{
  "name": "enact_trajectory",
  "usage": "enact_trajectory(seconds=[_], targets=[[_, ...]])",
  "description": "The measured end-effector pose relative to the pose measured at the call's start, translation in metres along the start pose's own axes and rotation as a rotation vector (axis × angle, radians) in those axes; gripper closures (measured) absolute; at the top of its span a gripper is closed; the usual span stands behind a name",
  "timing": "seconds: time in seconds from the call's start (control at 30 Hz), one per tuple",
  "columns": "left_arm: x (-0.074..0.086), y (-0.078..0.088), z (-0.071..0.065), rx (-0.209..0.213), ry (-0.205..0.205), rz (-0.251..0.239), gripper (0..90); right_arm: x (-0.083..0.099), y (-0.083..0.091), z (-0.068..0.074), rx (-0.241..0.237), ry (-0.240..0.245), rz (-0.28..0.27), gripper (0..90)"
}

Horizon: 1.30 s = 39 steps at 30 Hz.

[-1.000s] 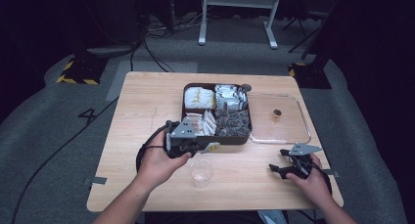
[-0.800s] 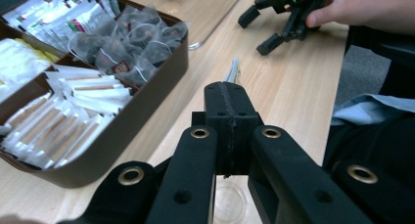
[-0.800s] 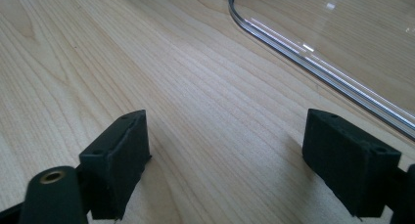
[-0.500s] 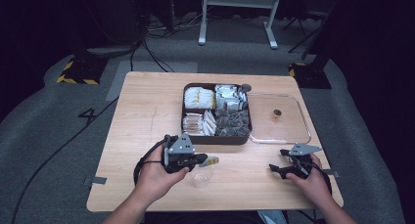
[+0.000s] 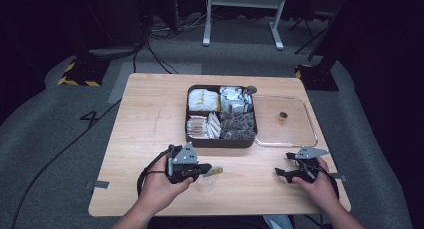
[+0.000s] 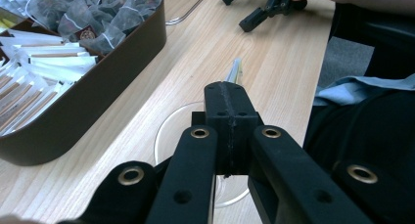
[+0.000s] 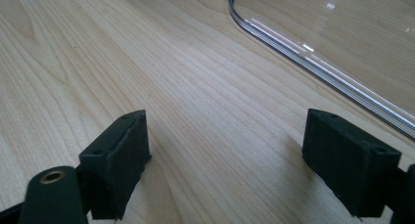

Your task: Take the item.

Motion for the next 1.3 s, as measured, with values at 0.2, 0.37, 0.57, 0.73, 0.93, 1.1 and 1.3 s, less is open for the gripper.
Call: enact_trajectory(seconds=[0.2,0.37,0.57,0.73,0.93,1.1,1.3], targets=[[0.004,-0.001,0.002,0.007,0.008,0.012,90.0,0.0,0.0,0.0,0.001,-0.002,0.001,17.6],[0.006,-0.003,0.005,0.003,0.006,0.014,71.0,0.0,0.0,0.0,0.002,-0.002,0.001,17.6],[0.006,-0.001,0.004,0.015,0.023,0.009,59.6,0.0,0.0,0.0,0.001,-0.002,0.001,17.7],[0.004,0.006,0.011,-0.024,0.032,-0.02,51.5,0.0,0.0,0.0,0.002,-0.003,0.001,17.6],[0.003,0.019,0.023,-0.096,0.039,-0.033,41.3,0.0,0.0,0.001,0.006,-0.005,0.001,17.6],[0.005,0.03,0.034,-0.146,0.053,-0.044,37.1,0.0,0.0,0.001,0.011,-0.01,0.002,17.6],[0.013,0.047,0.046,-0.213,0.059,-0.06,34.5,0.0,0.0,0.001,0.011,-0.01,0.002,17.6]])
Point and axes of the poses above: each handheld gripper's, and its own axes: y roughly backward along the jaws, x roughly out of its underside, z roughly to its left, the point moved 2 cm from there along -y, roughly forward along the jaws, and after that the axes turned 10 degrees about y, right-handed, at the moved point
